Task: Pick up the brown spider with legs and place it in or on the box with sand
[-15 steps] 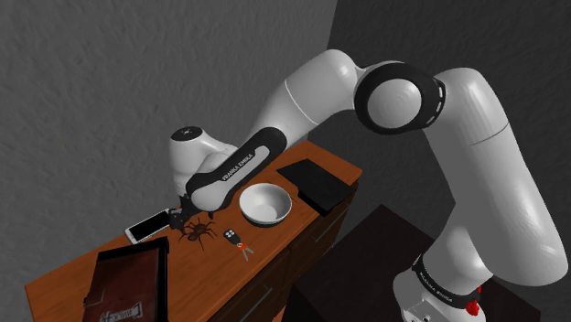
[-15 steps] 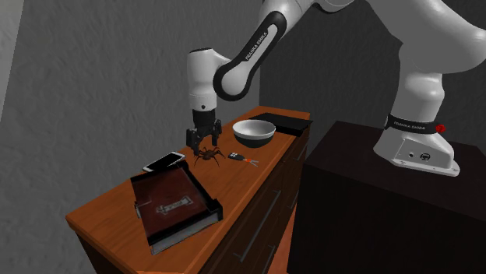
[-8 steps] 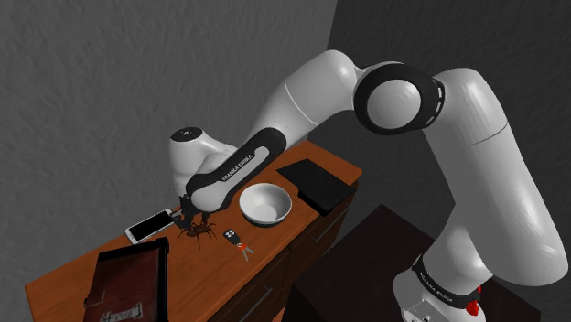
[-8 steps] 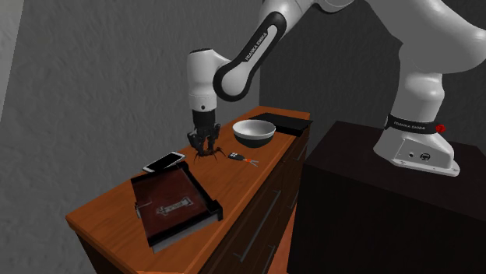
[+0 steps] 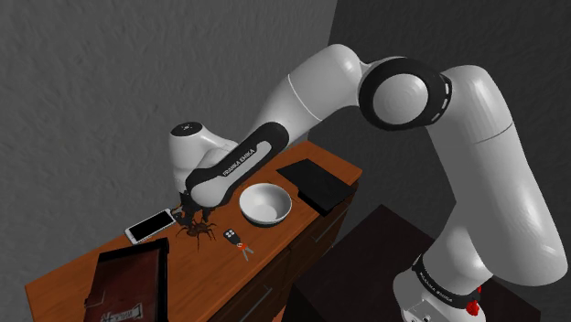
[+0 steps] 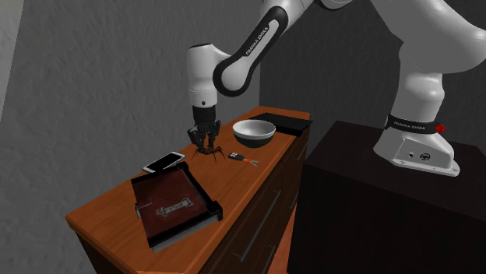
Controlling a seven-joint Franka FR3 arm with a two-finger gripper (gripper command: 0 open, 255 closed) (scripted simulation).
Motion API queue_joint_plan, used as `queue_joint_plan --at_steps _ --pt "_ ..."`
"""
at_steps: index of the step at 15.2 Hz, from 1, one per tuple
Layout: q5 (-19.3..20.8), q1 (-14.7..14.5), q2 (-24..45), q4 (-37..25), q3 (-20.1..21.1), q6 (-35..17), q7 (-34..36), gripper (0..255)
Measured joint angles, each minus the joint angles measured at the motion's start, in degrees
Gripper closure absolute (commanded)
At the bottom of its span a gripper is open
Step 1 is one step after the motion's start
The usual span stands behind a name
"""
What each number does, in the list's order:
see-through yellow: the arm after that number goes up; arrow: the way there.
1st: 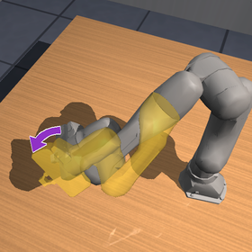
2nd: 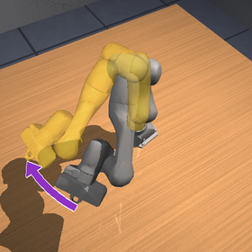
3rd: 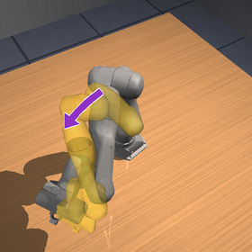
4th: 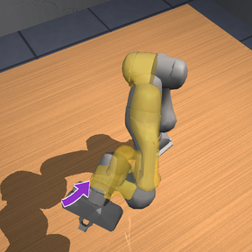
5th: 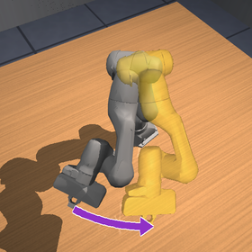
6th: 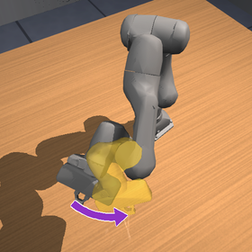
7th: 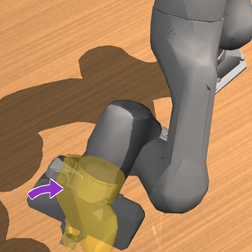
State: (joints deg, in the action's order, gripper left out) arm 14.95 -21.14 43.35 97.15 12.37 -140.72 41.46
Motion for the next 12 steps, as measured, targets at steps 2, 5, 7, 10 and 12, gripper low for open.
queue_joint_plan --at_steps 2,5,7,10,12 --pt "-0.29 0.26 -1.10 0.12 0.27 0.98 -0.27 255" --pt "-0.70 0.43 -2.84 0.54 0.70 2.31 -0.41 255" --pt "-0.98 0.68 -3.96 0.82 0.94 3.15 -0.64 255" --pt "-1.41 0.84 -5.40 0.69 1.32 4.71 -0.86 255" --pt "-1.75 1.11 -6.63 0.96 1.59 5.65 -1.14 255"
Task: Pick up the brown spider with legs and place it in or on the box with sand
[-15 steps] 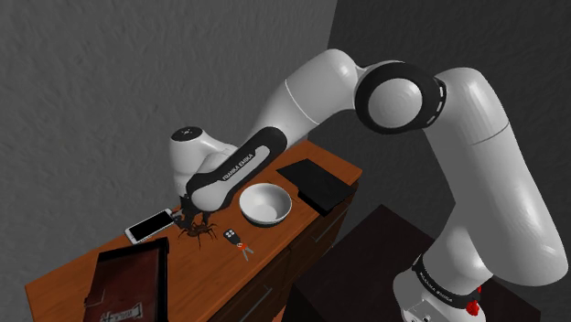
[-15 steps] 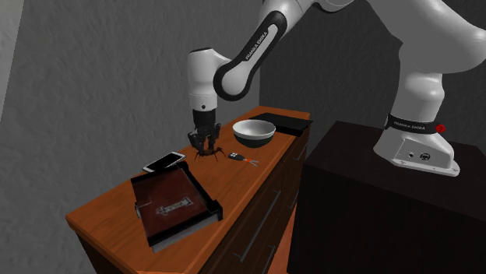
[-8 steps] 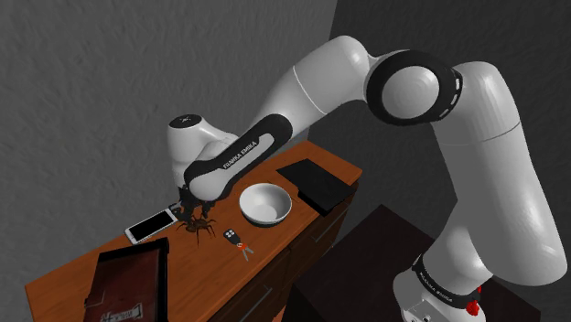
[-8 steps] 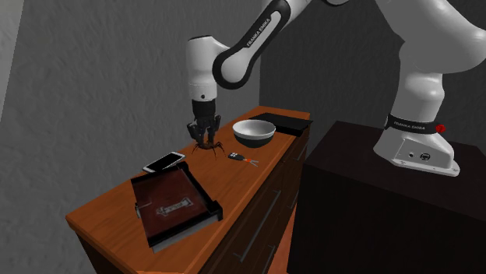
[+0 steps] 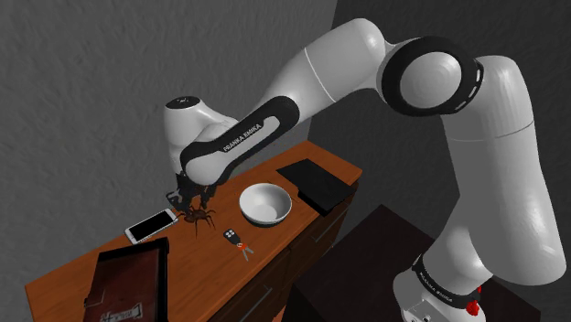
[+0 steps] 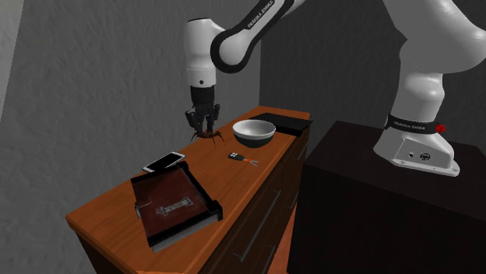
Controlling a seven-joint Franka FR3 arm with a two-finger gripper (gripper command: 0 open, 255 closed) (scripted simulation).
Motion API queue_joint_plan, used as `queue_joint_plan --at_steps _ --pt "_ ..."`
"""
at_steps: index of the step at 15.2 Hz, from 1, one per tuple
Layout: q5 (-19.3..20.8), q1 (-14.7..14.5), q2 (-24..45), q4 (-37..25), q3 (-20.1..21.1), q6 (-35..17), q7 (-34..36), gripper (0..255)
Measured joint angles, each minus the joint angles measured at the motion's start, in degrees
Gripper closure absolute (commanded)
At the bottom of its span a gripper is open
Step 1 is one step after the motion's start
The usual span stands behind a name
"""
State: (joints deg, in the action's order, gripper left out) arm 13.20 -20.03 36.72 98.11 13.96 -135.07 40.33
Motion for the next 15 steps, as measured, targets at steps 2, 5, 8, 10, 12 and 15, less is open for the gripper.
queue_joint_plan --at_steps 2,5,8,10,12,15 --pt "-0.33 0.20 -0.99 -0.14 0.24 1.12 -0.25 255" --pt "-0.82 0.47 -2.73 0.14 0.63 2.55 -0.55 255" --pt "-1.08 0.14 -3.38 -0.77 0.90 4.11 -0.29 255" --pt "-0.81 -1.54 -2.55 -2.55 1.12 5.16 1.42 255" --pt "-0.50 -3.59 -1.08 -5.64 1.33 6.90 3.31 255" --pt "0.14 -6.90 1.38 -9.76 1.54 8.72 6.44 255"
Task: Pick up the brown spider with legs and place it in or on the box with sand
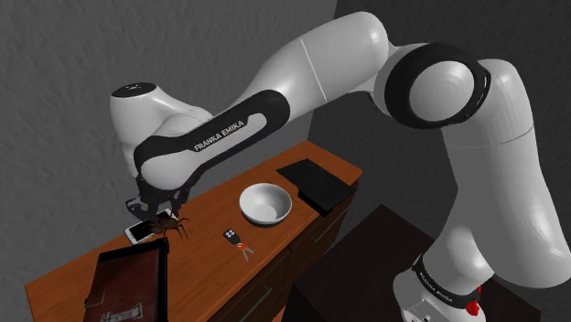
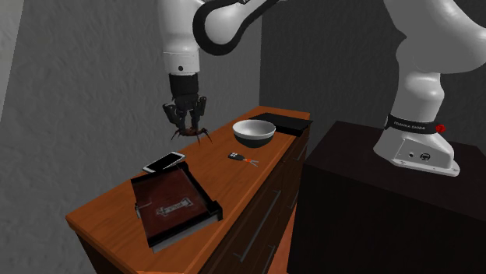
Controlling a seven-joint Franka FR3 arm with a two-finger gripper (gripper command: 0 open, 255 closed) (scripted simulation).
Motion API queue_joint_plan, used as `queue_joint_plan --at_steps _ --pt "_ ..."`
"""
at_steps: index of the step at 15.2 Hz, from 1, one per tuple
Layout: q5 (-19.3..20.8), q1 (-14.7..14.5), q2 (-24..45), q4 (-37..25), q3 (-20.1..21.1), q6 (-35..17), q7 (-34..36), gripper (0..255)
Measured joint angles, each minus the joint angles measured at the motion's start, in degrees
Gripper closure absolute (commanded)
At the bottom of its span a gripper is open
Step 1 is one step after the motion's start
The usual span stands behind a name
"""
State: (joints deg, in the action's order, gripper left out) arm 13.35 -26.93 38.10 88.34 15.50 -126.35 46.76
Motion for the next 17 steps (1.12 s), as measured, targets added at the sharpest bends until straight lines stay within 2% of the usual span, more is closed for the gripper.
queue_joint_plan --at_steps 4,10,17 --pt "0.67 -4.52 3.49 -6.65 0.26 3.36 3.85 255" --pt "1.51 -11.16 11.26 -21.14 0.21 10.17 7.87 255" --pt "2.13 -12.17 14.74 -22.08 -0.28 7.70 8.79 255"
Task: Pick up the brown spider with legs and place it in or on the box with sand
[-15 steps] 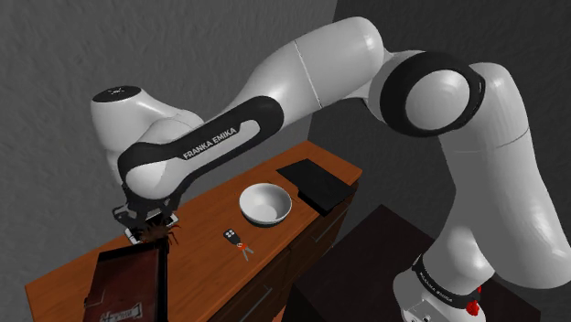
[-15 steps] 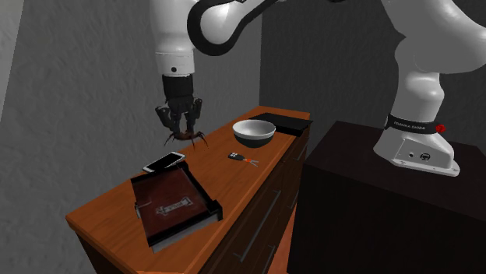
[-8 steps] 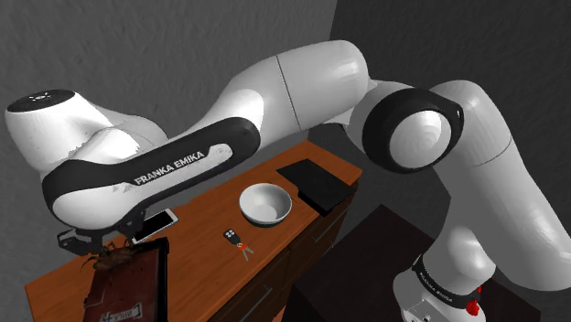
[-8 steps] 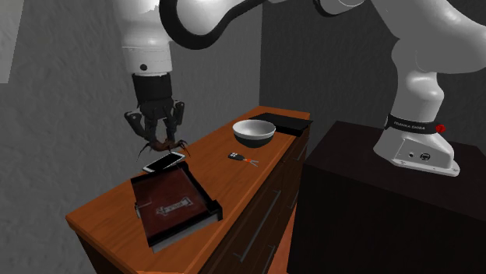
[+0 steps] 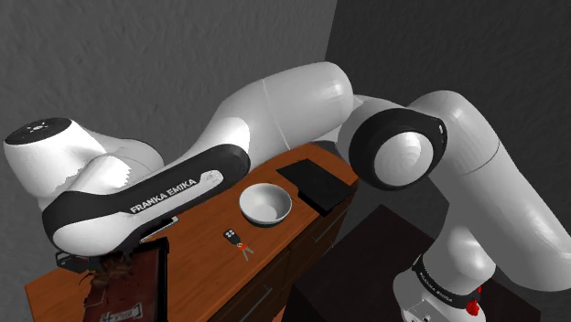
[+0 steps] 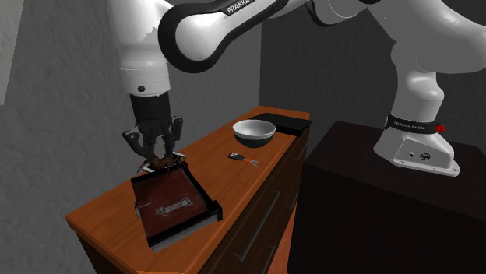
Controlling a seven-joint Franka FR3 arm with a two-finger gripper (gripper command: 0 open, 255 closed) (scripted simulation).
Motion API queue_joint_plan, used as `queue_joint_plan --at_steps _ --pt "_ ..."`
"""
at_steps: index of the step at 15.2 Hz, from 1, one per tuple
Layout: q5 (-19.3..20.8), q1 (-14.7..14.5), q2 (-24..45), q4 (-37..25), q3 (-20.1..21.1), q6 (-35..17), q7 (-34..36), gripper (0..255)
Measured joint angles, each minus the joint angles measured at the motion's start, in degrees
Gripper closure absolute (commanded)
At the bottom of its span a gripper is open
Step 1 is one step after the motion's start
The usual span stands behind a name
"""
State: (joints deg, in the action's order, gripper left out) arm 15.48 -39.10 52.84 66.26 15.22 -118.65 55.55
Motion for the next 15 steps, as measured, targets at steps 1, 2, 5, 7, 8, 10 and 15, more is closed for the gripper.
queue_joint_plan --at_steps 1,2,5,7,8,10,15 --pt "0.08 -0.05 0.41 0.05 -0.07 -0.45 0.06 255" --pt "0.15 -0.01 0.66 0.36 -0.13 -1.01 0.11 255" --pt "0.40 0.00 1.85 0.74 -0.37 -2.56 0.21 255" --pt "0.53 -0.16 3.05 0.00 -0.53 -3.05 0.20 255" --pt "0.61 -0.15 3.51 0.04 -0.61 -3.55 0.20 255" --pt "0.70 -0.17 3.86 0.31 -0.69 -4.15 0.30 255" --pt "0.73 -0.24 4.14 0.09 -0.72 -4.24 0.33 255"
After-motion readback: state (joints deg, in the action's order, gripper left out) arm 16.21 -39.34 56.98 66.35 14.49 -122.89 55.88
